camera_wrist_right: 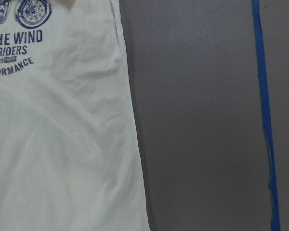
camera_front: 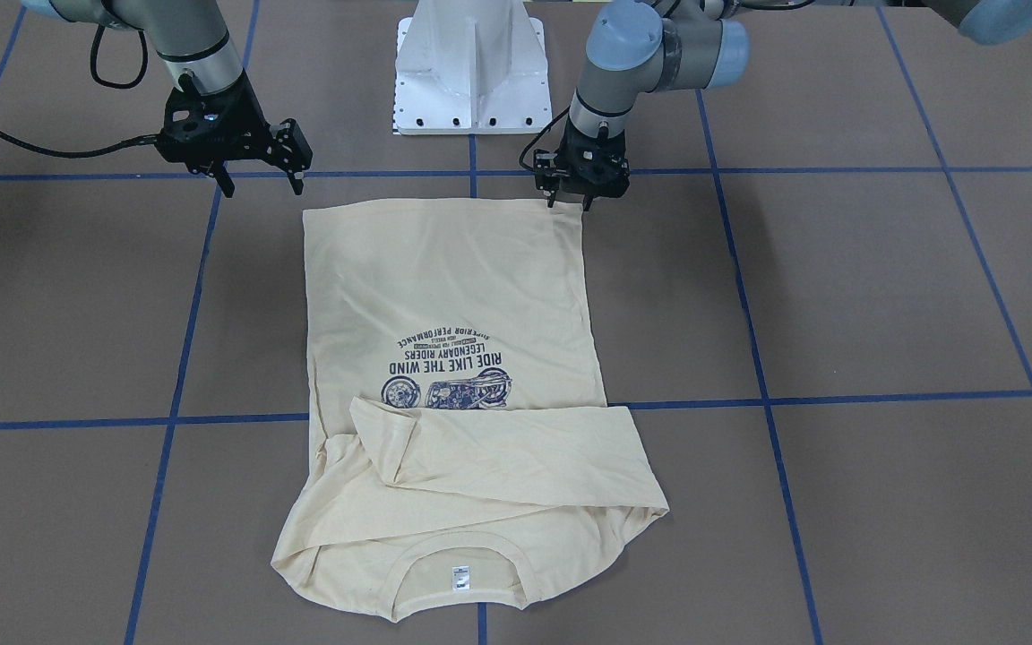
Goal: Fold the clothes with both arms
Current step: 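Lower both grippers onto the hem corners nearest the robot and grasp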
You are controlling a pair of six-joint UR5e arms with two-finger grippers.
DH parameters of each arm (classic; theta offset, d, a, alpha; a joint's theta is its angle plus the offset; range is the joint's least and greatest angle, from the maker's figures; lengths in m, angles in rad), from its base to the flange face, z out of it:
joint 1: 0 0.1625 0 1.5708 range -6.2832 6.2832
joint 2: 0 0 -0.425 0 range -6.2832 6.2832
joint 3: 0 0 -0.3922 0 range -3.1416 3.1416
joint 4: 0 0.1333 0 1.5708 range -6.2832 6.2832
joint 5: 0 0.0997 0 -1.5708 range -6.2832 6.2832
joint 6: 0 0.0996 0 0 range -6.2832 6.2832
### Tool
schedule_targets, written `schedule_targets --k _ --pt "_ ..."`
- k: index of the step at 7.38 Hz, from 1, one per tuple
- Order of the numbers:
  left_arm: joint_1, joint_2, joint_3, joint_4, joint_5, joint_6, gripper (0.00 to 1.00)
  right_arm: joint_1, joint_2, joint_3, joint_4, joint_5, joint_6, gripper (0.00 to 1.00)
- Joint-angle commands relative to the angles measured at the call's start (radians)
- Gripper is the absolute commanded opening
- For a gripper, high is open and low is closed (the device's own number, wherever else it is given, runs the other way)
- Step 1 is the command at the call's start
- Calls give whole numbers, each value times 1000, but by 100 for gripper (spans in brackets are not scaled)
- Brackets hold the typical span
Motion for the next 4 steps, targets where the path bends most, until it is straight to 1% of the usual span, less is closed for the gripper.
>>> schedule_targets --k 1,3,4 --pt "0 0 6 1 0 2 62 0 2 0 0 0 0 100" --pt "0 0 11 1 0 5 59 -2 2 0 0 -2 0 100" --pt "0 0 11 2 -2 5 56 -2 0 -2 0 0 0 100"
